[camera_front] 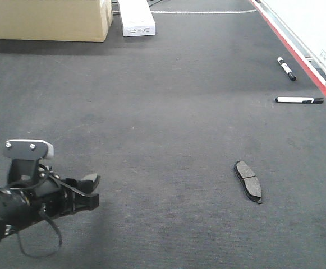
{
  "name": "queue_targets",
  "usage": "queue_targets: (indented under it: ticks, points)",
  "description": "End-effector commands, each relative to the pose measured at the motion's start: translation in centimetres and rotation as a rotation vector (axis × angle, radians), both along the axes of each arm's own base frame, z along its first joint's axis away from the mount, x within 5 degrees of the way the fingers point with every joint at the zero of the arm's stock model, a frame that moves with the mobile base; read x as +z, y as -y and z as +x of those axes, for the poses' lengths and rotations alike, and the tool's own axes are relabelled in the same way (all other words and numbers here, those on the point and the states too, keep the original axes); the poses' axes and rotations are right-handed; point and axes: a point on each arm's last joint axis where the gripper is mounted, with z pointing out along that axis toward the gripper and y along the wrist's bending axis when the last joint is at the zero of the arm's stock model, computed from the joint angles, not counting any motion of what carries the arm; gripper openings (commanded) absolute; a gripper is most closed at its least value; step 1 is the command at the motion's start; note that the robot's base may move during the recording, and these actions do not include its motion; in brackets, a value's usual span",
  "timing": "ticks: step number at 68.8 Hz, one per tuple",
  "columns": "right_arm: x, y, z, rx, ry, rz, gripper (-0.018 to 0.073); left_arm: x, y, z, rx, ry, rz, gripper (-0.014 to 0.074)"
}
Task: Move and align brake pads A on conveyor
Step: 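Lower the left gripper's brake pad onto the belt beside the nearer pad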
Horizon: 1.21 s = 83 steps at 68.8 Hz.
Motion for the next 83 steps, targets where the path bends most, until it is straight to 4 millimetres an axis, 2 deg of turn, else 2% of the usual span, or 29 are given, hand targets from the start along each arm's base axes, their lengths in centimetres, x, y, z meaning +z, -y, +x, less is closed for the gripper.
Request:
queue_targets:
  ticks: [1, 20, 41, 72, 83]
  points:
    - [1.7, 0.0, 0.5, -0.003, 0.121, 0.01, -0.0006, 1.4, 0.6, 1.2, 0.005, 0.114, -0.066, 0.0013]
    - [1.7, 0.0, 0.5, -0.003, 0.121, 0.01, -0.0006, -0.2, 1.2, 2.4, 0.009, 0.109, -0.068, 0.0078]
    - [1.7, 0.0, 0.5, -0.003, 0.121, 0.01, -0.0006, -1.7, 2.4, 4.8, 0.014, -0.007, -0.015, 0.0176]
    - [1.7, 0.0, 0.5, -0.003, 0.122, 0.01, -0.0006, -3.8, 2.7, 5.5, 0.028, -0.074, 0.006, 0.0194]
    - [1.7, 0.0, 0.5, -0.003, 0.122, 0.01, -0.0006, -4.5, 2.7, 5.6, 0.028, -0.087, 0.013, 0.0226]
